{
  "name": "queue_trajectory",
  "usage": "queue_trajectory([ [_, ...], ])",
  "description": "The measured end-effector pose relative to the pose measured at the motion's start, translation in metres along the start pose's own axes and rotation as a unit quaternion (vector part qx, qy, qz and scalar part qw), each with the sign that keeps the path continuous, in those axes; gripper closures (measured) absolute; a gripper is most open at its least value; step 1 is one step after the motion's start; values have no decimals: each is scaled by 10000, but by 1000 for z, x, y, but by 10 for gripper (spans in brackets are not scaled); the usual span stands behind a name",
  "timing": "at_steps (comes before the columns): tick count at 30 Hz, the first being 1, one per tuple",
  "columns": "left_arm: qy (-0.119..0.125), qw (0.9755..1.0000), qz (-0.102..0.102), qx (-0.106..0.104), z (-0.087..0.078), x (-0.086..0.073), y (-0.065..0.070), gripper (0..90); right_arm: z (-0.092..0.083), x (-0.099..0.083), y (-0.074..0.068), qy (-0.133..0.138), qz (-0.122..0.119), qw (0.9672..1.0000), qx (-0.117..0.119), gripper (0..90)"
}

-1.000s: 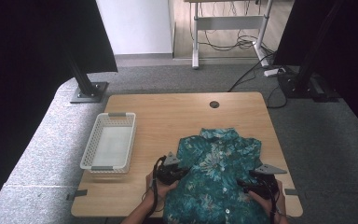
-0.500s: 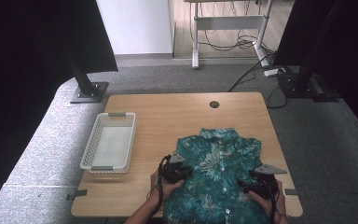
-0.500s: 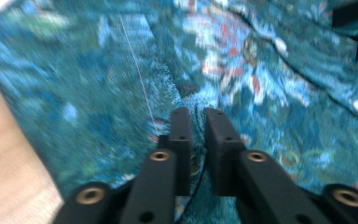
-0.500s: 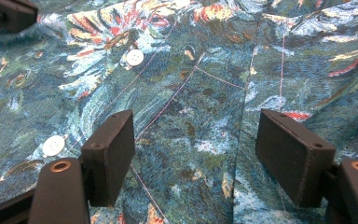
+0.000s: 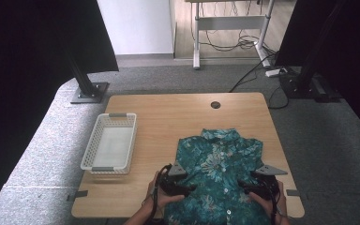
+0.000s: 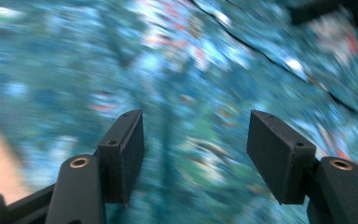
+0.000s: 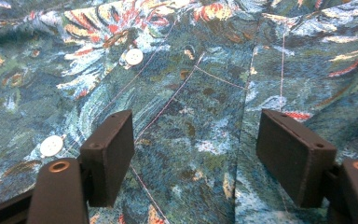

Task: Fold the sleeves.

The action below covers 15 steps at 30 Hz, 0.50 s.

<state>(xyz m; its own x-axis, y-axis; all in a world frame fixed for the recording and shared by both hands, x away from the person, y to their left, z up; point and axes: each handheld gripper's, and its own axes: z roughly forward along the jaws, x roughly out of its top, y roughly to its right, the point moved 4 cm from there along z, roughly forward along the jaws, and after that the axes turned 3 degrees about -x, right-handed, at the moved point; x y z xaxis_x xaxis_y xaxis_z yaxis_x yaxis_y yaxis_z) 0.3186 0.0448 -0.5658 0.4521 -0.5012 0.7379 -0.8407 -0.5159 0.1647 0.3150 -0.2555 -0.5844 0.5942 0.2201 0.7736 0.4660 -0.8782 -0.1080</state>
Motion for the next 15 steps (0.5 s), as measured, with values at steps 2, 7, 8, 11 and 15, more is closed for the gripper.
queue_trajectory([
  [2,-141,9998,148,20,5,-3,7,337,1,0,-3,-49,-125,9998,-119,266],
  [7,-117,9999,-2,-22,8,-7,6,328,3,0,-9,-148,-386,9986,-328,243],
  [8,-96,10000,-21,-13,7,-8,5,325,4,0,-9,-158,-425,9983,-356,239],
  [11,-83,10000,22,44,6,-10,3,316,5,1,-11,-161,-429,9982,-378,235],
  [15,-66,9999,86,87,4,-13,2,313,7,1,-16,-175,-476,9979,-402,228],
])
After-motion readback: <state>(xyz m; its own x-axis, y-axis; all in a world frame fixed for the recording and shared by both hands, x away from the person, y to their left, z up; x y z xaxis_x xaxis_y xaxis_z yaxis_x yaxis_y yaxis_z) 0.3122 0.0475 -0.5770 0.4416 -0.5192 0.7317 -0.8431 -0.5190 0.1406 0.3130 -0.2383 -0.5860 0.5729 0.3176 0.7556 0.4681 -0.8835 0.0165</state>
